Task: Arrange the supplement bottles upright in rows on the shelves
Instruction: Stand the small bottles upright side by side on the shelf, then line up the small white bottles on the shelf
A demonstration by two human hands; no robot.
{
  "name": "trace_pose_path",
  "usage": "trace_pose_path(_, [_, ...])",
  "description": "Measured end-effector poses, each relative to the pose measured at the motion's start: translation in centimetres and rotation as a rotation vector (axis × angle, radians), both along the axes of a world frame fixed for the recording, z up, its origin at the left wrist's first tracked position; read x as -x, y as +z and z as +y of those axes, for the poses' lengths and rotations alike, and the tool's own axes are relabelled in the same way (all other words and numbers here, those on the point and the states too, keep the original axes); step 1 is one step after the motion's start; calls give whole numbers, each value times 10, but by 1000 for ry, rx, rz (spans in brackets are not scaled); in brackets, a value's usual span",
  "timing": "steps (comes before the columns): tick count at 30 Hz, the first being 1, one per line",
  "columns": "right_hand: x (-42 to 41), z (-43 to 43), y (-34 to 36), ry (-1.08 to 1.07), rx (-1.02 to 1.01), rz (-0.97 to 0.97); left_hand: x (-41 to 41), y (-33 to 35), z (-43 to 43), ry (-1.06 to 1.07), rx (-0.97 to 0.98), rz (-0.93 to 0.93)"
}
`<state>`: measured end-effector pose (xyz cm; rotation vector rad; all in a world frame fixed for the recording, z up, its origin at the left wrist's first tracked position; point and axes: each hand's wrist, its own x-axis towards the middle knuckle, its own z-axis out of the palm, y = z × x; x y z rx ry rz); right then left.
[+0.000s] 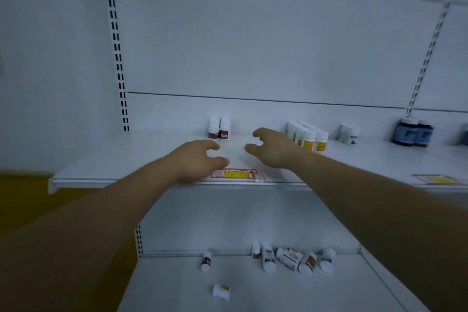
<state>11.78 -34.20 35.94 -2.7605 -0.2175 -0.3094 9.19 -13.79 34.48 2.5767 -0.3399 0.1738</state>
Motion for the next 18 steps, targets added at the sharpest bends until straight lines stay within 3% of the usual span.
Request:
trace_pose_path(8, [73,-29,-13,150,23,-53,102,-22,-49,-49,-92,-85])
trace_pose_path(18, [148,-71,-104,314,5,-18,165,-161,-82,1,-180,361])
